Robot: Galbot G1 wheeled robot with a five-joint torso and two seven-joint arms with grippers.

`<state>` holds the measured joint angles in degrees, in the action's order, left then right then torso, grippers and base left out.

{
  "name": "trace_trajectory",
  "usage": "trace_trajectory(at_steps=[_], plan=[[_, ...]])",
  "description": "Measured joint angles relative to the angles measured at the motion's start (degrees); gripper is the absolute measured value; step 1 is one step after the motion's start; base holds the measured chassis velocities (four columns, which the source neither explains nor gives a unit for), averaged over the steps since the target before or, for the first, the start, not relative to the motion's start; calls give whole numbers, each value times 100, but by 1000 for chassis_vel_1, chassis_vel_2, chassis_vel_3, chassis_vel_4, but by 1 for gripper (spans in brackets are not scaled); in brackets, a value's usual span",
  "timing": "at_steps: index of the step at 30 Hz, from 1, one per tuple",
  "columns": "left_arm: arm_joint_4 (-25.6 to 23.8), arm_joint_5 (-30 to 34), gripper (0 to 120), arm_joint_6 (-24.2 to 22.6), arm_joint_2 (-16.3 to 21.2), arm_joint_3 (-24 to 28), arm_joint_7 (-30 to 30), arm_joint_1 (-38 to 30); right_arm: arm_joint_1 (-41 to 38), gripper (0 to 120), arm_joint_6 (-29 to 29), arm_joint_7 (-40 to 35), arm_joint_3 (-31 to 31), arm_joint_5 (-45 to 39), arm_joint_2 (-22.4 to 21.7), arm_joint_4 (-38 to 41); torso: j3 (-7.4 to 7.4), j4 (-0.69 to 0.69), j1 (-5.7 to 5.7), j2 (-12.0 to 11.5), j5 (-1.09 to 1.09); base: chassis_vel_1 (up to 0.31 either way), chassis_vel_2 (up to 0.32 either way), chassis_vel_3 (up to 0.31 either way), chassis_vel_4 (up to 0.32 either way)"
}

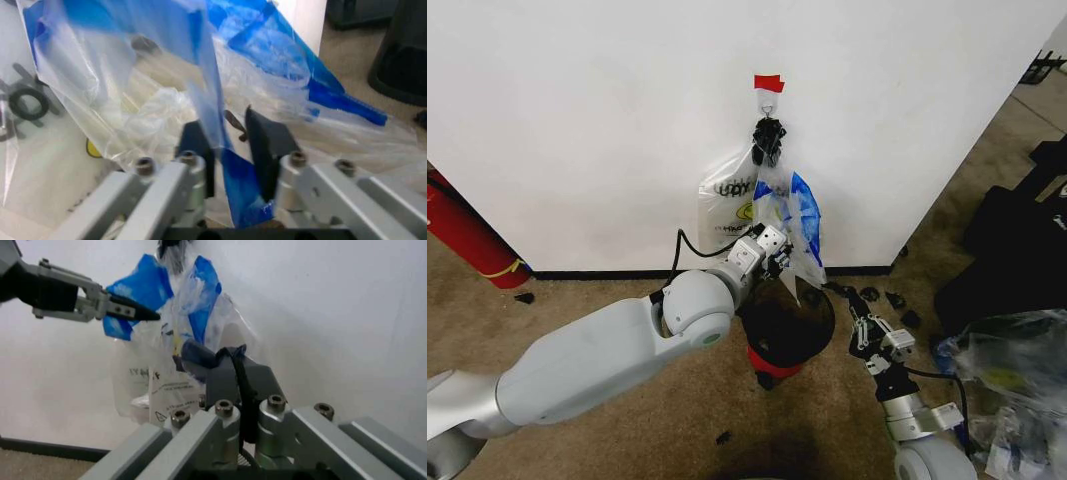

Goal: Pick up the garbage bag from the wall and place it over the trash bin.

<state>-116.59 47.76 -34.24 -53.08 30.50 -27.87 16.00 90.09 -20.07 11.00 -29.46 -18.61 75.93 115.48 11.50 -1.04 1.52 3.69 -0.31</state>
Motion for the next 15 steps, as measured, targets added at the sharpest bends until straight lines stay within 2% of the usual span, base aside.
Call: trace_trajectory(at_steps=[3, 5, 7, 11, 12, 15], plan=[[-10, -1, 4, 118, 40, -70, 9, 73, -26, 0, 0, -2, 1, -1, -1, -5, 0, 0, 0, 0, 0, 0, 0, 0, 0], [-9, -1, 0, 202, 44, -119, 12, 135, -31, 0, 0, -7, 2, -1, 1, -5, 0, 0, 0, 0, 0, 0, 0, 0, 0], [-9, -21, 0, 504, 56, -183, 24, 266, -28, 0, 1, -25, 4, -10, 16, -5, 0, 0, 0, 0, 0, 0, 0, 0, 0], [-152, -18, 0, 1413, 98, -364, 132, 708, -12, 0, -34, -27, 3, -37, 41, -21, 0, 1, 0, 0, -1, 0, 0, 0, 0], [-152, -18, 0, 1413, 98, -364, 132, 708, -12, 0, -34, -27, 3, -37, 41, -21, 0, 1, 0, 0, -1, 0, 0, 0, 0], [-301, 21, 0, 1870, 105, -554, 153, 1077, 47, 0, -51, -12, 4, -13, 37, 10, 0, 1, 0, 0, 1, 0, 0, 0, 0]])
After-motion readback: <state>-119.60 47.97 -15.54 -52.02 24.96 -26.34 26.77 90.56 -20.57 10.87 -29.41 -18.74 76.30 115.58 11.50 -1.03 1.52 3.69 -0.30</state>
